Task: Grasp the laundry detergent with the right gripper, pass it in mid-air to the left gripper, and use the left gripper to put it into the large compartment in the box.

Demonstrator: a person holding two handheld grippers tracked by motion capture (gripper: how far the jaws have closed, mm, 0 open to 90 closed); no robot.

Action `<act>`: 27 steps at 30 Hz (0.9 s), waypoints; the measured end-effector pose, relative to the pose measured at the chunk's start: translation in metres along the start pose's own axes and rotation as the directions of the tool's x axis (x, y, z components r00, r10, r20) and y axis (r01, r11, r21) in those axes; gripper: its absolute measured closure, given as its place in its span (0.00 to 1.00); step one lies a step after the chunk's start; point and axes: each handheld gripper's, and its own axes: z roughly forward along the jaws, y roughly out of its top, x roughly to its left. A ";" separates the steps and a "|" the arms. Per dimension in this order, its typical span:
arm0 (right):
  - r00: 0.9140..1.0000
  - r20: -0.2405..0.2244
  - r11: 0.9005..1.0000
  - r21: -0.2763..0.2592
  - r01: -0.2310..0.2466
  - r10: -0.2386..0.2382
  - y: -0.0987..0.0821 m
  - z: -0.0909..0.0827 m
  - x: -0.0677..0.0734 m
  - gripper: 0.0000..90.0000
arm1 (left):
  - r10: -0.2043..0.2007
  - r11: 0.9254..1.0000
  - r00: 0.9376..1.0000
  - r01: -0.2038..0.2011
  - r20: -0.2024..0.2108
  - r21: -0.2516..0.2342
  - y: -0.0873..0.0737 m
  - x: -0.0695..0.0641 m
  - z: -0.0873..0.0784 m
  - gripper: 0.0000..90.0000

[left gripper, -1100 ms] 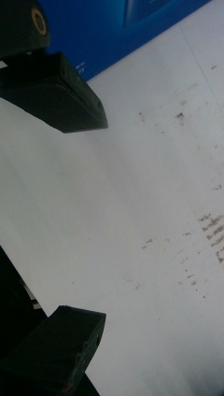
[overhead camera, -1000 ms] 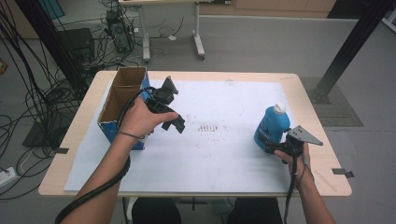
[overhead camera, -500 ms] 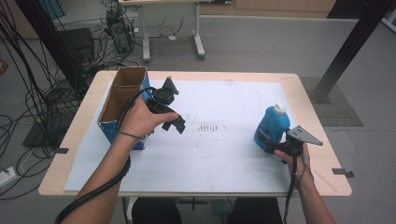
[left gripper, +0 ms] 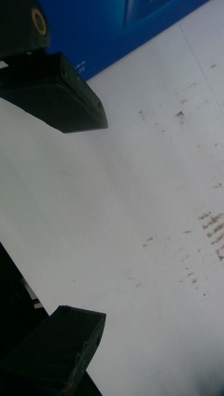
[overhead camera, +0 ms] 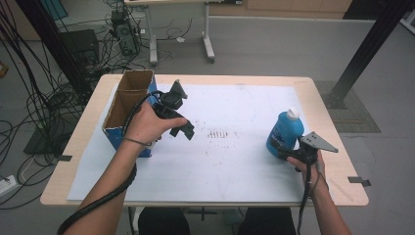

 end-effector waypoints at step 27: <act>1.000 -0.009 1.000 -0.009 0.006 -0.007 0.000 0.000 -0.003 0.43 | -0.001 1.000 1.000 0.001 0.001 0.002 0.001 0.000 0.002 0.09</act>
